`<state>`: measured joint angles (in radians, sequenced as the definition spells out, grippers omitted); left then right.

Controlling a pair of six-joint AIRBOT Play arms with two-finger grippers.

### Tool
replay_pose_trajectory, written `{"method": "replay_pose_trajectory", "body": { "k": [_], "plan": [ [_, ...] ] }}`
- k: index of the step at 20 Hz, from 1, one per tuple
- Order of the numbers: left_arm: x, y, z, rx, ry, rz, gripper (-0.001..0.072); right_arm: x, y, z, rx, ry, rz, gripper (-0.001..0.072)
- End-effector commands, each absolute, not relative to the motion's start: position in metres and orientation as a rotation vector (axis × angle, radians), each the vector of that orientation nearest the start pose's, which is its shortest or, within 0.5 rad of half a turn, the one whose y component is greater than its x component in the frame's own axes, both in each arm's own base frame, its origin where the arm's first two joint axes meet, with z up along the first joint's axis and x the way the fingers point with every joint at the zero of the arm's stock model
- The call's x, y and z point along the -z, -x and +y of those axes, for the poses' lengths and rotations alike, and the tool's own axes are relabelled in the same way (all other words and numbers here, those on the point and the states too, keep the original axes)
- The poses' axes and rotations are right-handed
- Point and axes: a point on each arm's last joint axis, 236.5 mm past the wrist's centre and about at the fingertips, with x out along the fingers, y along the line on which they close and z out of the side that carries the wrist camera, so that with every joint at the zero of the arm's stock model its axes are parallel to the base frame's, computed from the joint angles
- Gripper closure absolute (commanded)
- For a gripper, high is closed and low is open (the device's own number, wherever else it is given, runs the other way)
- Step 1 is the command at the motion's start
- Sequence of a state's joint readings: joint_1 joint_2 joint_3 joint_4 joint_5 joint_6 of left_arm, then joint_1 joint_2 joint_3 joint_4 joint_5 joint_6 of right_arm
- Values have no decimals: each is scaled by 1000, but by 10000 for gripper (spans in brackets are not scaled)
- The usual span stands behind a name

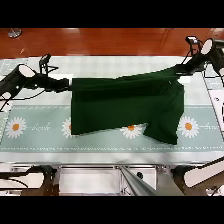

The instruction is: Fold the shirts.

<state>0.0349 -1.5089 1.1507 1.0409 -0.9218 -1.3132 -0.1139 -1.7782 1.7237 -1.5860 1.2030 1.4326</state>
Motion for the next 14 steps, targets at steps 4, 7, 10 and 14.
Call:
{"method": "replay_pose_trajectory", "body": {
  "k": [4,7,10,14],
  "plan": [
    [55,-415,-84,306,353,1301,683,25,-500,-45,-30,-9,1313,671],
    [54,-411,-84,308,360,1317,461,26,-493,-47,-35,6,1343,446],
    [55,-386,-63,302,335,1425,428,11,-477,-61,-28,9,1378,439],
    [56,-323,-6,224,344,1636,428,-29,-427,-117,74,-47,1437,433]
  ]
}}
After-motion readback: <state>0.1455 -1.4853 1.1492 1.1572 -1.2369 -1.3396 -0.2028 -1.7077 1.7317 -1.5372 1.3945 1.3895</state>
